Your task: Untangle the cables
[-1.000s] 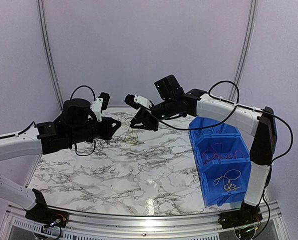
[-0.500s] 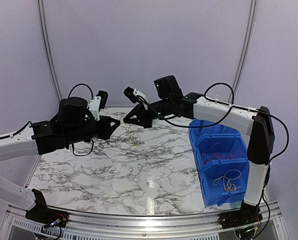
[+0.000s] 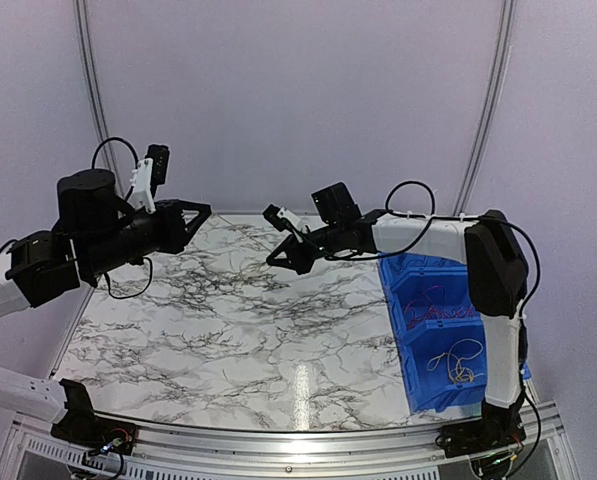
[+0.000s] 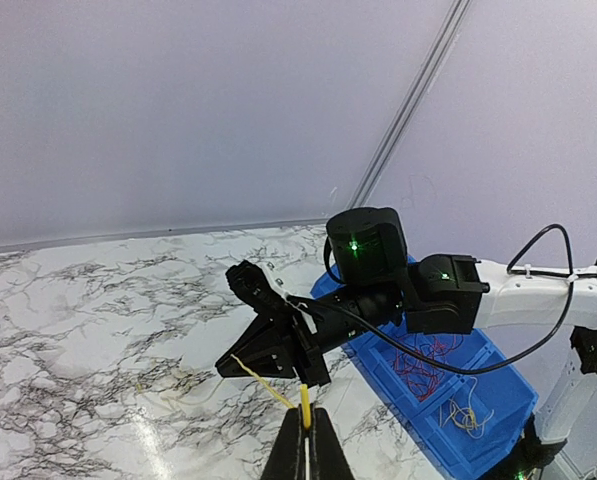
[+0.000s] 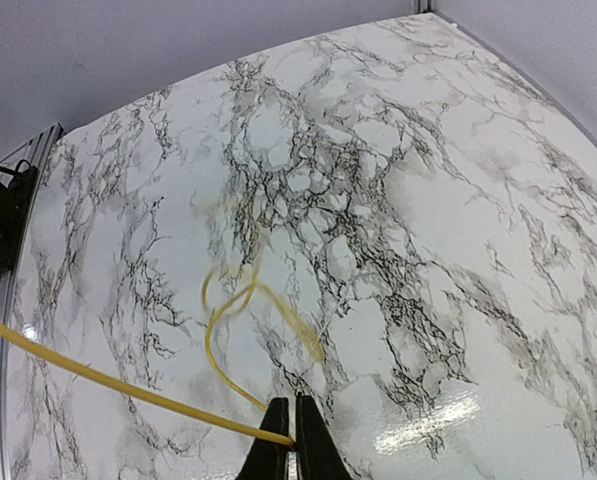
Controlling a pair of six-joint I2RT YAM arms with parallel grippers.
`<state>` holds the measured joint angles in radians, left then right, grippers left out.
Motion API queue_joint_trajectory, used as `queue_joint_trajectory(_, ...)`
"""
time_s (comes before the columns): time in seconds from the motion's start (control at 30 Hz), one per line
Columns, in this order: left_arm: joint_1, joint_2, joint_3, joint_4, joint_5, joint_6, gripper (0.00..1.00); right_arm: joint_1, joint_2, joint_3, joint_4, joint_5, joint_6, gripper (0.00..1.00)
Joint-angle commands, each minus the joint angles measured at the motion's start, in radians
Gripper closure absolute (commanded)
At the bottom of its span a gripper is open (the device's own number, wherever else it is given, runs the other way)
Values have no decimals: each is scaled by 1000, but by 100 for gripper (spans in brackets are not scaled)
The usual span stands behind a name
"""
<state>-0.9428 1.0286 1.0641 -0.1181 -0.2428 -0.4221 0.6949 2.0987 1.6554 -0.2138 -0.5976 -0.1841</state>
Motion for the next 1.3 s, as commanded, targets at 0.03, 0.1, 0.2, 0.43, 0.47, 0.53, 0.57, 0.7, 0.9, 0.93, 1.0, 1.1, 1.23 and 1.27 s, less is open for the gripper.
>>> queue_joint_trajectory(0.03, -5, -92, 49, -11, -81, 16, 100, -11, 53, 5, -22, 92, -36, 99)
queue_joint_trajectory(0.1, -5, -108, 57, -24, -96, 22, 100, -12, 66, 4, -28, 94, -46, 100)
queue_joint_trajectory(0.2, -5, -125, 68, -41, -108, 28, 100, -15, 64, -15, -22, 102, -61, 100)
queue_joint_trajectory(0.43, -5, -153, 114, -58, -123, 49, 100, -16, 86, -22, -40, 170, -99, 100)
queue_joint_trajectory(0.47, -5, -152, 121, -63, -124, 53, 100, -16, 96, -12, -54, 174, -106, 100)
queue_joint_trajectory(0.53, -5, -147, 129, -69, -129, 60, 100, -15, 114, 4, -79, 180, -118, 94)
queue_joint_trajectory(0.57, -5, -145, 128, -71, -131, 60, 100, -16, 121, 11, -91, 187, -123, 91)
queue_joint_trajectory(0.7, -5, -142, 97, -70, -146, 56, 100, -16, 127, 12, -108, 224, -143, 87)
queue_joint_trajectory(0.9, -5, -154, 22, -69, -168, 29, 100, -20, 105, -14, -120, 243, -175, 93)
queue_joint_trajectory(0.93, -5, -154, 11, -69, -170, 25, 100, -21, 89, -23, -121, 221, -183, 93)
queue_joint_trajectory(1.0, -5, -153, -4, -69, -170, 21, 100, -18, 53, -50, -109, 169, -189, 92)
queue_joint_trajectory(1.1, -5, -145, -20, -69, -163, 17, 100, -17, -10, -76, -97, 74, -178, 84)
queue_joint_trajectory(1.23, -5, -135, -41, -66, -151, 4, 100, -15, -112, -91, -105, -81, -172, 65)
queue_joint_trajectory(1.27, -5, -133, -49, -61, -149, 0, 100, -15, -140, -95, -104, -118, -169, 61)
